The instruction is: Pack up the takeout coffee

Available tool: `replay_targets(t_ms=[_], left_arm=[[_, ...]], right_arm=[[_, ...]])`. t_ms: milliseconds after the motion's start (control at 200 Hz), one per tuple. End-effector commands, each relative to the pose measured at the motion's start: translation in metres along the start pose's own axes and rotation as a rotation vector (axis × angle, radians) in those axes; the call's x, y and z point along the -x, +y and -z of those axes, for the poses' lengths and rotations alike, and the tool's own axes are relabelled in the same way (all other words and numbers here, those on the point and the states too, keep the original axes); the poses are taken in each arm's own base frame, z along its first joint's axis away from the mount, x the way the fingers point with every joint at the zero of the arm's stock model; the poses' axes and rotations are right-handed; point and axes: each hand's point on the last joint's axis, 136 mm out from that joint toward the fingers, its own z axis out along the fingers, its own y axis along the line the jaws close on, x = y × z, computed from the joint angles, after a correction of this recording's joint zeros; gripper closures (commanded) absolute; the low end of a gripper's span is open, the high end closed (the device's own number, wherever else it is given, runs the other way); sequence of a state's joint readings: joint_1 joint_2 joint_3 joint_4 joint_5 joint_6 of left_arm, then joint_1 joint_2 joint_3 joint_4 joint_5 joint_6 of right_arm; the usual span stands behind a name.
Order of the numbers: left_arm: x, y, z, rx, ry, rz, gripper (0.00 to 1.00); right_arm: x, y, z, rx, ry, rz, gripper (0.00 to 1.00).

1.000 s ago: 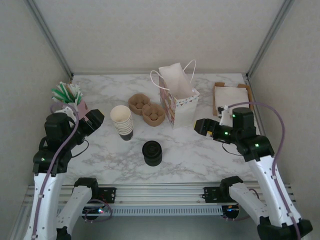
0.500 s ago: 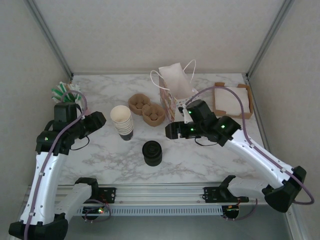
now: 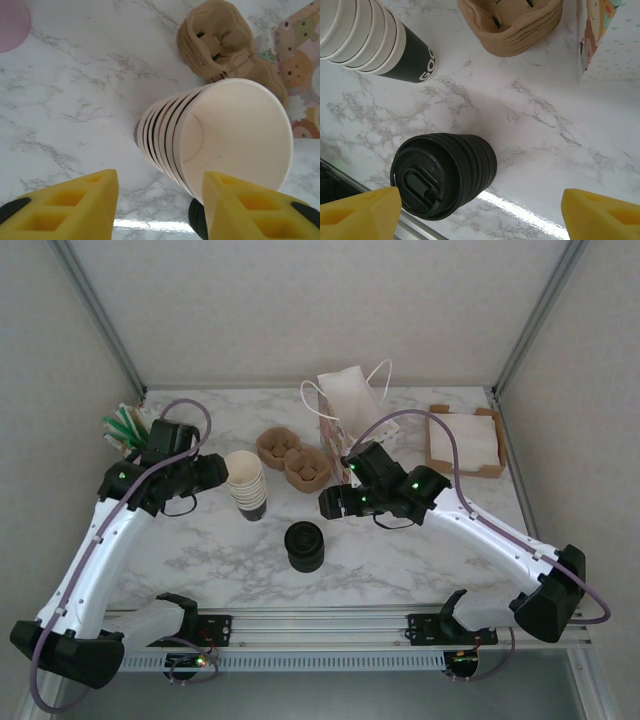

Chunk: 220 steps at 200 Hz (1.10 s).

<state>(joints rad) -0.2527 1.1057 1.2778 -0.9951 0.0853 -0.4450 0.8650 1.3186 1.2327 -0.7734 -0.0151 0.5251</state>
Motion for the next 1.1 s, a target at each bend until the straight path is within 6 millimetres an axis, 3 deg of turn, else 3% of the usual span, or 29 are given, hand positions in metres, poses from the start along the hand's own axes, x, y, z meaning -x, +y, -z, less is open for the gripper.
replay_targets(t_ms=[0, 150, 210, 601, 1096], left_arm=[[0.003, 0.006, 0.005, 0.069, -0.005, -0.044, 0.56], [0.003, 0.001, 0.002, 0.075, 0.008, -0.066, 0.59], [0.003, -0.001, 0.0, 0.076, 0.017, -0.072, 0.61], [0.006, -0.006, -0.017, 0.104, 0.071, -0.111, 0.62], [0.008, -0.009, -0.024, 0.112, 0.087, -0.121, 0.75]], right_arm=[[0.011, 0.006, -0.001, -0.007, -0.024, 0.022, 0.14], [0.011, 0.005, -0.008, -0.014, -0.014, 0.02, 0.1], [0.011, 0.005, -0.01, -0.017, -0.018, 0.018, 0.01], [0.016, -0.01, -0.006, -0.096, -0.058, -0.048, 0.01], [0.01, 0.006, -0.011, 0.014, -0.04, 0.017, 0.03]])
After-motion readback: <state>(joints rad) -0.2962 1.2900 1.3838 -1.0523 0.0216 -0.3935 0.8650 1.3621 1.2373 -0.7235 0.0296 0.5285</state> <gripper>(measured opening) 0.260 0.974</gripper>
